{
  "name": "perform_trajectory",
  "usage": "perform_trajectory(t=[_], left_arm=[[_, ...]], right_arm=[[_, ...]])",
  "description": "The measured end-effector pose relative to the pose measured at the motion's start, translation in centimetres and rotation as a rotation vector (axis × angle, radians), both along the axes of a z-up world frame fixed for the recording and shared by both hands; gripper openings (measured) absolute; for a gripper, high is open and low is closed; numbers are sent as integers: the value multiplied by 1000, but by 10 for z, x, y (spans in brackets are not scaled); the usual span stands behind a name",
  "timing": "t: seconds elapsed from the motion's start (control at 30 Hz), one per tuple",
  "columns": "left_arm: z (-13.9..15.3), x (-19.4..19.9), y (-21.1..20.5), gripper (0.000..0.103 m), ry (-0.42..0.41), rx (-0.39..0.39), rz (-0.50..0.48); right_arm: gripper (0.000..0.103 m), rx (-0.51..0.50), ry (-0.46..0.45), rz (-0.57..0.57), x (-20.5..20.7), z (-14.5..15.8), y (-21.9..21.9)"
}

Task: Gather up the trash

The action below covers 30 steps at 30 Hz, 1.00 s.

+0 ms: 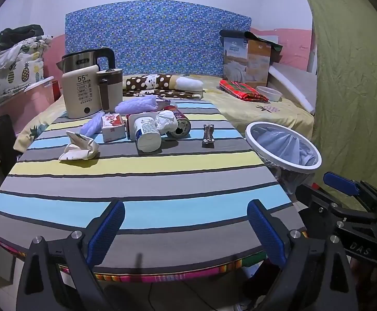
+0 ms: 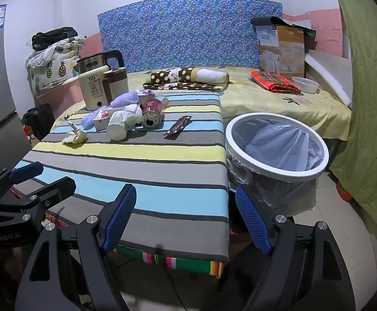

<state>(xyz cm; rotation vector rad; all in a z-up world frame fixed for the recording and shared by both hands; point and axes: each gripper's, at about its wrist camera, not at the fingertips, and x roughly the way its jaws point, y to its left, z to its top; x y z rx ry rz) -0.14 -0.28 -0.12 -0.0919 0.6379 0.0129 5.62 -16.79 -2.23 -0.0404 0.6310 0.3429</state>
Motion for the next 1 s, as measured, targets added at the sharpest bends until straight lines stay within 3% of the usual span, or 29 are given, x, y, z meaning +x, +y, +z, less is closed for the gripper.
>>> perform_trajectory(t=[1.0], left_arm=[[3, 0, -3, 96, 0, -2, -7]], right_arm=[[80, -2, -2, -5, -1, 1, -2]])
